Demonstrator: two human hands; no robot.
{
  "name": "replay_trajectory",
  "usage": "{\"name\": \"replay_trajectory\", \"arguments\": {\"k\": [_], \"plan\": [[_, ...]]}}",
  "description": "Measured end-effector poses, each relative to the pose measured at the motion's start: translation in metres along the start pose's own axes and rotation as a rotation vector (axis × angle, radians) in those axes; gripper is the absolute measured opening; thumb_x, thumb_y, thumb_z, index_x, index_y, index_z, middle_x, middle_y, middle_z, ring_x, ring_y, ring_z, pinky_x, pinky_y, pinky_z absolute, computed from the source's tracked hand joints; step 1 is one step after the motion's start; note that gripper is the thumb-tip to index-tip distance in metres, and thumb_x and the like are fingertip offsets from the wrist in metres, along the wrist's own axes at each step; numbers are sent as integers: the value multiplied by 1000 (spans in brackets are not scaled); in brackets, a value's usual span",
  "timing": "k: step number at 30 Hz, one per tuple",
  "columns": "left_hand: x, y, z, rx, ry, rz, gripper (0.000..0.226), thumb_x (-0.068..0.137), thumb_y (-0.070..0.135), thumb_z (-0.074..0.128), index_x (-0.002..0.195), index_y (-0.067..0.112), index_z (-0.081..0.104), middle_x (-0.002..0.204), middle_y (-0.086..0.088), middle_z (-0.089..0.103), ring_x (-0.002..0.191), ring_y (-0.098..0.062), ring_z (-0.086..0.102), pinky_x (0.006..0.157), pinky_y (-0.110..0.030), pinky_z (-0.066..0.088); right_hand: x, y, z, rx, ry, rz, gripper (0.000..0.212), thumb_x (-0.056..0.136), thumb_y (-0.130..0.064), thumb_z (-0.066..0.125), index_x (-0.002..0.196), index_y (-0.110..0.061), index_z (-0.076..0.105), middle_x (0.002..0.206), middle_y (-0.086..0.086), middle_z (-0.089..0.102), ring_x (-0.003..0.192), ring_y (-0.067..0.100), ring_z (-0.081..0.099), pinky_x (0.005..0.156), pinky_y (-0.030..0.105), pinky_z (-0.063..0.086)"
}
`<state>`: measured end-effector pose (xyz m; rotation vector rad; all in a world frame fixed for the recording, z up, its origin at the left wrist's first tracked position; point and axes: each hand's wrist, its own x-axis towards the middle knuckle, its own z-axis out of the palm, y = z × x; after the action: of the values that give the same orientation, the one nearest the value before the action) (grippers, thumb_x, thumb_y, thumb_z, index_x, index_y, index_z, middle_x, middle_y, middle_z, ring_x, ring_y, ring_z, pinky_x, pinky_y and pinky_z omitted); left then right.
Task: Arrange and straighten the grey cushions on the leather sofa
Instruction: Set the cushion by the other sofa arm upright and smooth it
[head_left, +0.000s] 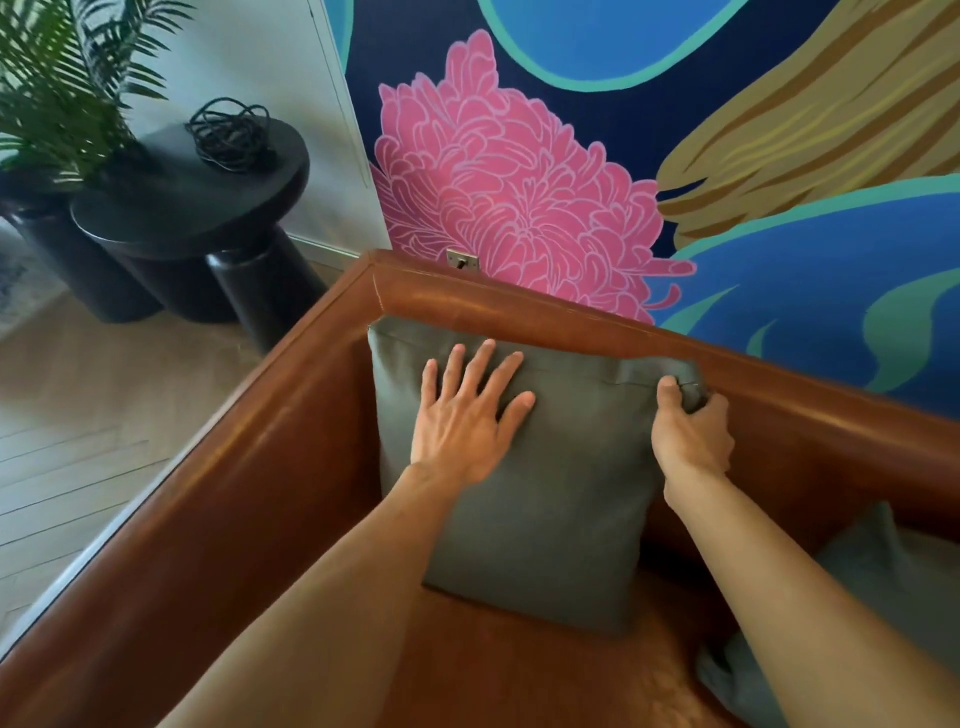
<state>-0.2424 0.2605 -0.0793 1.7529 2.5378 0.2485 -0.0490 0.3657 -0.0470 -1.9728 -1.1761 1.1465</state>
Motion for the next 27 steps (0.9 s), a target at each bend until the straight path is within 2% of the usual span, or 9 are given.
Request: {"name": "replay_trajectory", "arguments": {"k": [4,8,12,14,16,18,20,23,27], "plan": [[-2,-29,5,-18,-59,-144,65,102,66,9,163,42,7,172,8,8,159,-25,-3,125,-55,-5,7,0,-8,-21,2,3,45,106,-49,54,138,-18,59,143,15,59,130,40,57,103,46,46],[2,-70,-2,-11,-128,-256,64,101,67,5,161,46,-3,172,15,-5,158,-20,-12,123,-62,-6,8,0,-7,-28,-9,21,54,106,-56,48,143,-19,60,145,15,59,133,40,55,110,54,47],[6,-92,-6,-139,-166,-391,66,101,68,8,162,44,-3,170,19,-8,157,-28,-14,124,-60,-5,11,-1,-8,-22,-36,18,63,104,-66,41,143,-22,63,145,15,61,133,42,55,110,61,47],[5,-90,-11,-209,-78,-361,66,103,65,16,163,39,4,172,16,-2,159,-28,-7,126,-57,5,14,-1,-11,-23,-58,5,69,102,-71,35,142,-23,64,143,14,62,133,43,55,109,63,47],[5,-82,-18,-365,79,-357,63,105,59,30,162,36,15,172,9,7,158,-28,11,121,-56,25,15,-2,-14,-30,-74,-35,71,102,-72,33,142,-23,63,142,13,62,132,42,56,108,63,48],[13,-76,-27,-569,197,-477,63,105,54,41,161,33,21,170,6,16,151,-27,30,113,-51,35,14,-4,-17,-33,-59,-110,64,103,-68,39,142,-22,61,140,11,63,130,38,58,109,58,49],[26,-80,-33,-696,222,-640,64,103,56,43,158,28,30,163,0,34,143,-28,42,114,-50,37,17,-7,-17,-22,-11,-183,51,104,-57,51,138,-19,61,136,8,65,126,32,61,105,45,49],[38,-84,-39,-689,193,-754,57,99,59,43,141,23,53,135,-3,61,123,-29,58,105,-53,47,16,-9,-15,-56,40,-253,38,106,-43,57,129,-13,64,126,7,68,120,27,63,90,33,43],[40,-82,-41,-690,202,-871,31,101,45,51,120,26,66,97,4,62,98,-26,63,95,-49,54,12,-7,-15,-79,57,-254,36,108,-41,54,124,-11,67,113,6,65,116,29,62,93,39,46]]}}
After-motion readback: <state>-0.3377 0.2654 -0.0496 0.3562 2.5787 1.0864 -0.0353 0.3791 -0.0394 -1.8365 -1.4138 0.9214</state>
